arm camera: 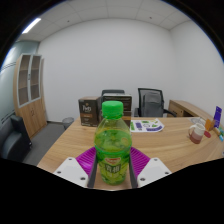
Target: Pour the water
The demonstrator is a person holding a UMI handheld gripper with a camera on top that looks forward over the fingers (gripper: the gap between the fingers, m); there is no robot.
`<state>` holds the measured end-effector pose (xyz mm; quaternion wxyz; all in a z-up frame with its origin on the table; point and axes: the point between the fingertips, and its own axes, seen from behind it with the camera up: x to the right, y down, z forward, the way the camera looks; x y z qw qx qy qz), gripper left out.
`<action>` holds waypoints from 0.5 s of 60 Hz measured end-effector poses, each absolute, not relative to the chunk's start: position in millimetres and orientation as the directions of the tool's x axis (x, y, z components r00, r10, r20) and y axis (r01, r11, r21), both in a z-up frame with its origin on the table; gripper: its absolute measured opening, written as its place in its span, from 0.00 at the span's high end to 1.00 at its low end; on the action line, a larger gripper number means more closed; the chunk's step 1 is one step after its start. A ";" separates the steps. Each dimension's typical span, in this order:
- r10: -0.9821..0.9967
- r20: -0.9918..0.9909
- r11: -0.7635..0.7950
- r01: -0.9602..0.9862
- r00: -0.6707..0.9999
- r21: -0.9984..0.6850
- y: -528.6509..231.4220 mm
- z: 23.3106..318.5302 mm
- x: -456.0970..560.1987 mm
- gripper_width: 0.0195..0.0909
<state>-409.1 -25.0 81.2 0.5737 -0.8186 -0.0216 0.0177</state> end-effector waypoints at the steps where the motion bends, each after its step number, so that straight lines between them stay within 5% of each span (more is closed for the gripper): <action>1: 0.058 -0.010 -0.336 0.010 0.998 -0.942 -23.9 80.4 -410.7 0.57; 8: 0.054 -0.051 -0.279 -0.034 0.997 -0.960 -13.0 82.6 -409.9 0.57; 16: 0.041 -0.027 -0.257 -0.015 0.999 -0.966 -11.2 82.9 -409.7 0.74; 30: 0.055 -0.090 -0.252 -0.073 0.994 -0.965 -11.9 84.9 -407.6 0.74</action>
